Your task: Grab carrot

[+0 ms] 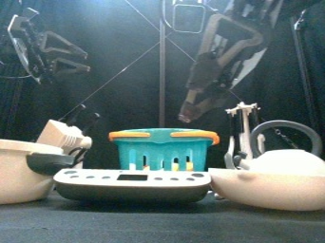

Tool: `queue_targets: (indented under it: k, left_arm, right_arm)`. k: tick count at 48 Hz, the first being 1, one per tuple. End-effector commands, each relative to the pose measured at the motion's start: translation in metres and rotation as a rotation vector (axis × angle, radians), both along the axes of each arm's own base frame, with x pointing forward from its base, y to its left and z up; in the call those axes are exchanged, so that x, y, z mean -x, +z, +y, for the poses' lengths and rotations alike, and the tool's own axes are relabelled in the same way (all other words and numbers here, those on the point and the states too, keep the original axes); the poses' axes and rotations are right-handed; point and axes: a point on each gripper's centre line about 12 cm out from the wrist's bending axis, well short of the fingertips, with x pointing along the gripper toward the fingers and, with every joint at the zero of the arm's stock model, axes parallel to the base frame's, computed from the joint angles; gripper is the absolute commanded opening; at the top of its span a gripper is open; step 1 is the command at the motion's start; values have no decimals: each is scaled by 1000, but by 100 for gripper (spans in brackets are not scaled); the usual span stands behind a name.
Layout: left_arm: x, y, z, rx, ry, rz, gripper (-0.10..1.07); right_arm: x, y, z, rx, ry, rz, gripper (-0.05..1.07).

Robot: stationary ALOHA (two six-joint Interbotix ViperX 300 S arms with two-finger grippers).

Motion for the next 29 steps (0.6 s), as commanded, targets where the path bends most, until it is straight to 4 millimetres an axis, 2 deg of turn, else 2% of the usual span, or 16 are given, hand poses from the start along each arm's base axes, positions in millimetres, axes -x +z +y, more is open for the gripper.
queue_targets:
  k: [1, 8, 12, 17, 21, 29]
  left_arm:
    - [-3, 6, 1, -2, 4, -17, 82]
    - [-2, 5, 1, -2, 4, -15, 82]
    - [-2, 5, 1, 0, 3, -12, 82]
    - [-2, 4, 1, 1, 3, -11, 82]
    - [-2, 3, 0, 4, -3, -4, 82]
    - [-3, 3, -1, 5, -5, -1, 82]
  right_arm:
    - [18, 12, 12, -104, -26, 37, 95]
    - [54, 4, 24, -252, -124, 163, 95]
    - [76, 10, 25, -303, -197, 228, 95]
    - [104, 9, 27, -255, -292, 373, 95]
    - [107, -1, 27, -162, -336, 364, 95]
    - [117, -34, 33, -26, -360, 377, 95]
